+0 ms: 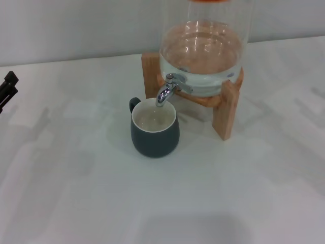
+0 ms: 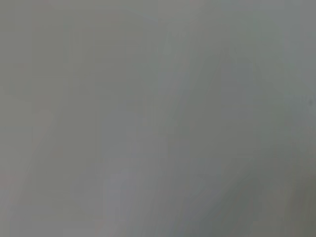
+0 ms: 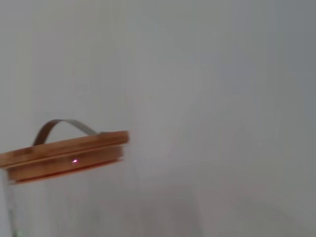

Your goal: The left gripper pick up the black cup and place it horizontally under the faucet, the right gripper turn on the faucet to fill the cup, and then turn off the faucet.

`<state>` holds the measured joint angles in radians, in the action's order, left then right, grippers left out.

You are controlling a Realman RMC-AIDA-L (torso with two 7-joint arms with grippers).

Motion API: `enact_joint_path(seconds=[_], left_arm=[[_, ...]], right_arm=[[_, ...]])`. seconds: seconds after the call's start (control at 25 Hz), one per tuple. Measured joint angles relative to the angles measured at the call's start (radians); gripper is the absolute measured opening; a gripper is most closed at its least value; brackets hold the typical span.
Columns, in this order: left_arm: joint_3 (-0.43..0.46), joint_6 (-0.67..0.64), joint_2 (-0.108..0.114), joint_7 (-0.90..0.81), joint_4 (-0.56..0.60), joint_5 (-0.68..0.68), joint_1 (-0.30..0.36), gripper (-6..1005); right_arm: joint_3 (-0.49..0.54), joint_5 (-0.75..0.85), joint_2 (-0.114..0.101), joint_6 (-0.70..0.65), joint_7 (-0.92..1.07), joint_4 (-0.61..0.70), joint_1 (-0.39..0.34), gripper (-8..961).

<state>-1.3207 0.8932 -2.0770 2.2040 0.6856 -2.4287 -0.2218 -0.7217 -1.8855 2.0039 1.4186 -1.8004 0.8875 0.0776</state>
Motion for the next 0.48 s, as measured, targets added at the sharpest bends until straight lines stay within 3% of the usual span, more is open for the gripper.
enact_joint_path(seconds=[0.48], left_arm=[[-0.005,0.001,0.0,0.0,-0.012,0.002,0.001,889]], right_arm=[[0.047,0.002,-0.001,-0.022,-0.038,-0.054,0.012,687]])
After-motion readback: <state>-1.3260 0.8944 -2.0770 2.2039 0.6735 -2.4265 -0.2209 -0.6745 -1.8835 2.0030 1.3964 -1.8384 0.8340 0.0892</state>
